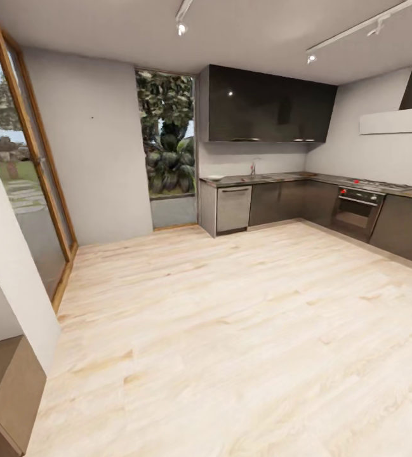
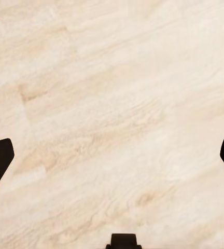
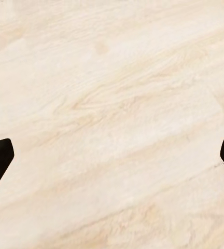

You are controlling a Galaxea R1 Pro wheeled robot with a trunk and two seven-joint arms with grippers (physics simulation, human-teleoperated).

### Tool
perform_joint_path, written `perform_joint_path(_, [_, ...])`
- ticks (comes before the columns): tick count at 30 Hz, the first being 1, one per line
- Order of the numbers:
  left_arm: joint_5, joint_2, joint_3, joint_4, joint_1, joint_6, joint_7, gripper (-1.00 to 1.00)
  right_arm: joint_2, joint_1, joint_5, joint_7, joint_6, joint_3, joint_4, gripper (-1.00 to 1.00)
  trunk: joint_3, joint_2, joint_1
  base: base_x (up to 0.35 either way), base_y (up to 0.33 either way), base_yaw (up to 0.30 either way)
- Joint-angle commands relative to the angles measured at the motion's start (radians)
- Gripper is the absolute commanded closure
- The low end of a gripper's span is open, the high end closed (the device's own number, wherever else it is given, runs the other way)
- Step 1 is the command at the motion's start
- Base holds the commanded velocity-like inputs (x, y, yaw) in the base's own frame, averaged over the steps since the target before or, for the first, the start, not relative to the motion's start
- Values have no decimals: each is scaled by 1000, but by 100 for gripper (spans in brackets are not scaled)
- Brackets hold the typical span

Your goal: In the kitchen, take the Vidalia onion out of the sink, dice it on the chopping board with the paring knife, put the diced onion into the bowl on the countertop, then place both the paring knife and the chopping board into the sink.

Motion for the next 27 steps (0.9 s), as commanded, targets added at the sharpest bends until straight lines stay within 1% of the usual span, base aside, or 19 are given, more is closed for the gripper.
perform_joint_path(1, [0, 0, 0, 0, 0, -2, 0, -100, 0, -1, 0, 0, -3, 1, 1, -100, -1, 0, 1, 323, 0, -192])
perform_joint_path(27, [1, 0, 0, 0, 0, -2, 0, -100, 0, -1, 0, 0, -3, 0, 0, -100, -1, 0, 1, 323, 0, -193])
